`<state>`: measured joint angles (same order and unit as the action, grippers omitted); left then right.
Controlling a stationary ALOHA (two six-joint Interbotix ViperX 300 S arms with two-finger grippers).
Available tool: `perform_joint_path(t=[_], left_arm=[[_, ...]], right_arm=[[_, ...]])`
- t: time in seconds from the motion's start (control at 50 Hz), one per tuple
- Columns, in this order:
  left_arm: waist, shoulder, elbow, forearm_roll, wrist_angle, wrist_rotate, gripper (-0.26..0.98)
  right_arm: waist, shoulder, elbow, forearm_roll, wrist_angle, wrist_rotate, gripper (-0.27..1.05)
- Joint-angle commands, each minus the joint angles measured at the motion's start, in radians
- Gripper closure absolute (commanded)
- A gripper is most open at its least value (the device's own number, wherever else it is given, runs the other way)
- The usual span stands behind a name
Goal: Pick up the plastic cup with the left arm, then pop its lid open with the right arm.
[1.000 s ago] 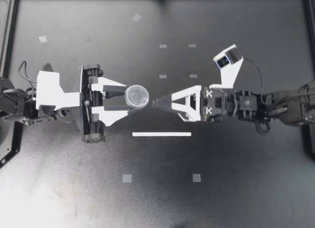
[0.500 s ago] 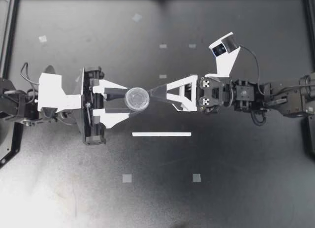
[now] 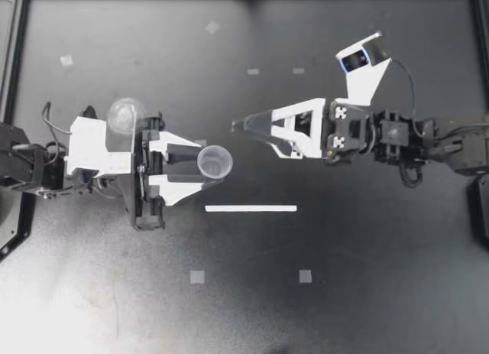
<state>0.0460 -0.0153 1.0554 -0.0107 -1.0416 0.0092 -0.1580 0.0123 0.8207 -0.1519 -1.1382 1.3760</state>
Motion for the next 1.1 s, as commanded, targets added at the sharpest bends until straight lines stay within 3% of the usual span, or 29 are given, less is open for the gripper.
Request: perform_joint_path(t=[0.0,0.82,0.98,1.08], left_arm=[[-0.003,-0.011,-0.012,0.002,-0.006,0.0,0.48],[-0.003,-0.011,-0.015,0.002,-0.006,0.0,0.49],[-0.003,-0.015,-0.018,0.002,-0.006,-0.005,0.49],[-0.005,-0.032,-0.021,0.002,-0.006,-0.006,0.49]], right_arm=[[-0.011,-0.028,-0.003,-0.002,-0.009,-0.003,0.08],[-0.014,-0.012,0.005,-0.043,-0.005,-0.003,0.08],[-0.015,-0.014,0.008,-0.051,-0.002,-0.025,0.15],[-0.032,-0.032,0.012,-0.112,0.002,-0.115,0.2]])
